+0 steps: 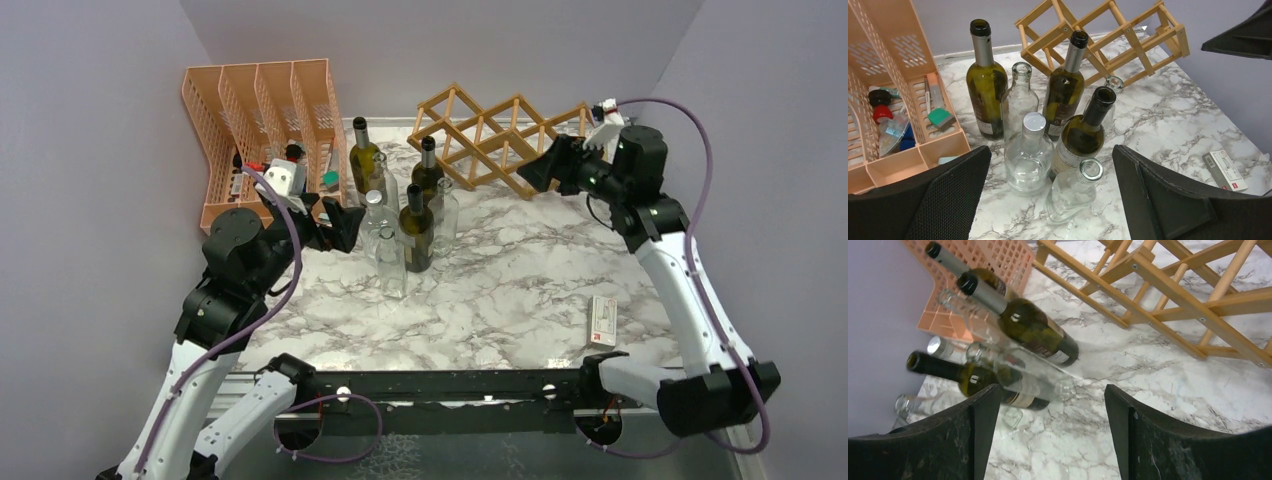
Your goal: Put the wine bottle on the wine rack
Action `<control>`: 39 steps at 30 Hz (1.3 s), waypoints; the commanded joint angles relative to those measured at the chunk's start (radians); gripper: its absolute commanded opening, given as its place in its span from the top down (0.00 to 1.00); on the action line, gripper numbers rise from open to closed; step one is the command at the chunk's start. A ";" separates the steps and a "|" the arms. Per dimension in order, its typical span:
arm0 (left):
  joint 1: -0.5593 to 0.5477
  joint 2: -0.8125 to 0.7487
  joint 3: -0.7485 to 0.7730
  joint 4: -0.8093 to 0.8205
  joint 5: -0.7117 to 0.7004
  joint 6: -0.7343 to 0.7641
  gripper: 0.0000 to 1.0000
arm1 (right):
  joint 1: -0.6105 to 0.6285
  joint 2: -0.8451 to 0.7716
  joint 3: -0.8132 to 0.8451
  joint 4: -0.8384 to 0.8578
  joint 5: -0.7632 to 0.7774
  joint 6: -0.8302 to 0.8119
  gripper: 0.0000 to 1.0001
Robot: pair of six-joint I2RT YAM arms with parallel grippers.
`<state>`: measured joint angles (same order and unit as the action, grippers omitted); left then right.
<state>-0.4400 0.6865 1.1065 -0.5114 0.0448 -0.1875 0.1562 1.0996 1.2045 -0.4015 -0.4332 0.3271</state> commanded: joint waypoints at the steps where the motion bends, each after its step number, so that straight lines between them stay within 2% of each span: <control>1: -0.002 0.033 -0.017 0.072 -0.044 -0.011 0.01 | 0.058 0.145 0.104 0.099 0.125 0.019 0.23; 4: -0.002 0.051 -0.031 0.128 -0.058 -0.010 0.01 | 0.117 0.266 0.207 0.074 0.356 0.006 0.23; 7: -0.002 0.071 -0.035 0.170 -0.062 0.002 0.01 | 0.126 0.378 0.286 0.085 0.505 0.011 0.23; 16: -0.003 0.120 -0.065 0.292 -0.061 0.033 0.01 | 0.128 0.739 0.639 -0.046 0.610 -0.066 0.27; 19: -0.003 0.143 -0.068 0.300 -0.050 0.037 0.01 | 0.127 0.820 0.720 -0.083 0.607 -0.095 0.32; 24: -0.002 0.150 -0.076 0.298 -0.053 0.043 0.01 | 0.126 0.943 0.864 -0.159 0.665 -0.101 0.47; 28: -0.003 0.145 -0.084 0.297 -0.057 0.048 0.01 | 0.126 0.997 0.924 -0.214 0.732 -0.111 0.58; 33: -0.002 0.133 -0.089 0.305 -0.060 0.058 0.01 | 0.114 0.987 0.898 -0.233 0.811 -0.128 0.68; 39: -0.002 0.136 -0.087 0.304 -0.053 0.053 0.01 | 0.072 0.951 0.845 -0.220 0.826 -0.137 0.72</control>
<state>-0.4400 0.8349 1.0245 -0.2401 0.0059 -0.1410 0.2733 2.0857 2.0796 -0.5816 0.3126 0.2131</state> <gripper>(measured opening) 0.990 0.283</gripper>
